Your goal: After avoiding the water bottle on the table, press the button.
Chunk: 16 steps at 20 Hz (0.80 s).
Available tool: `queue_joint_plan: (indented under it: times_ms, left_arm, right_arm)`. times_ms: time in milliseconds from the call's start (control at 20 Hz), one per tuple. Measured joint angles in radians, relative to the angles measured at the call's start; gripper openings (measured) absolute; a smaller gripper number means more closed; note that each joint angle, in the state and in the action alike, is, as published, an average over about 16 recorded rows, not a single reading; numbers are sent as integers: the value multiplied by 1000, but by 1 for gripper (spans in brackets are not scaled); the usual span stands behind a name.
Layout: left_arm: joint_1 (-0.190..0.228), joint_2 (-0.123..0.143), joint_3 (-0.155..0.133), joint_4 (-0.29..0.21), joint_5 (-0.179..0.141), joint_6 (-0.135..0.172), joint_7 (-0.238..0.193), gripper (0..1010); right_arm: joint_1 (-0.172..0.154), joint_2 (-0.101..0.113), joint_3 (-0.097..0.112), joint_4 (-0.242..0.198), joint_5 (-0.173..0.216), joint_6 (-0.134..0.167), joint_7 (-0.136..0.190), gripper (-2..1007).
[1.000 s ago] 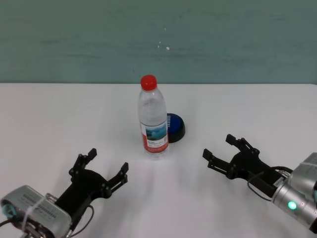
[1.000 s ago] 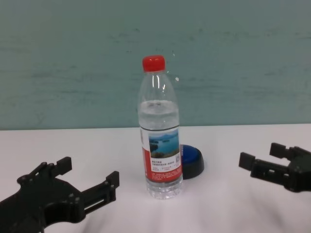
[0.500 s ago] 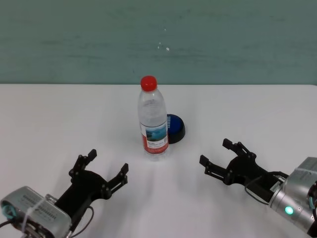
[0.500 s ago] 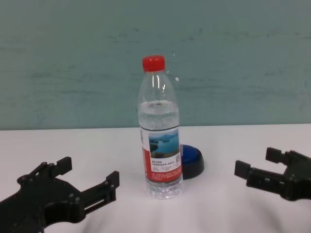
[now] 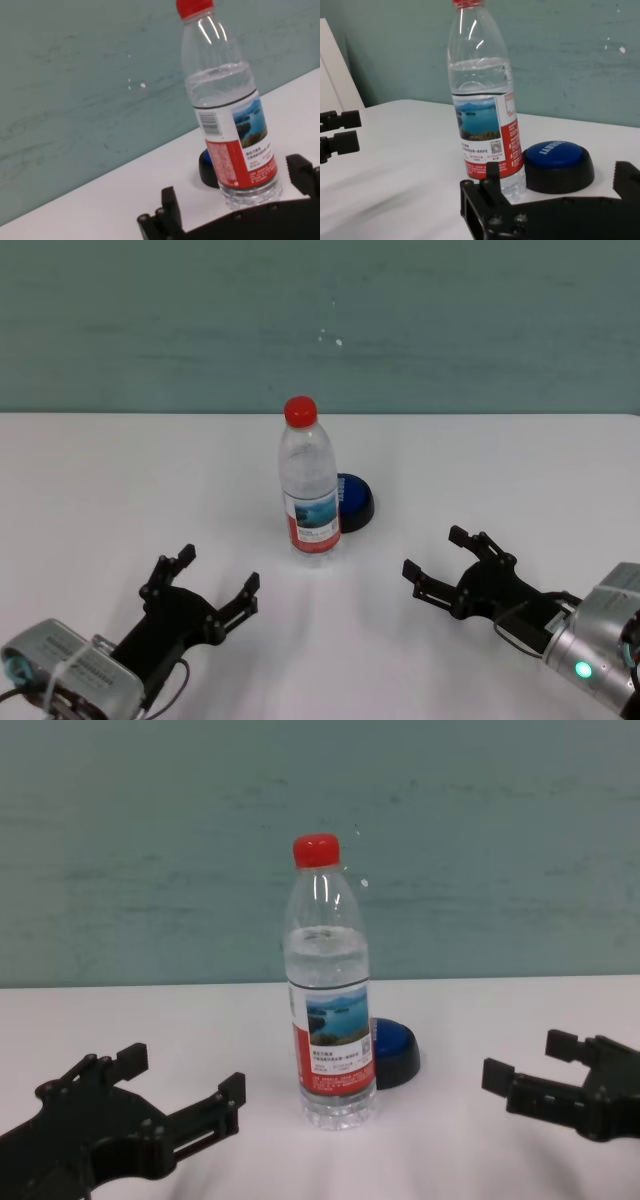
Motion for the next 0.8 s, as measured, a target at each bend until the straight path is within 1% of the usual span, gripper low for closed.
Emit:
queue_joint_plan:
  times_ms: [800]
  left_arm:
    - [0, 0, 0, 0, 0, 0, 0, 1000]
  right_arm:
    - [2, 2, 0, -1, 4, 0, 13, 1003]
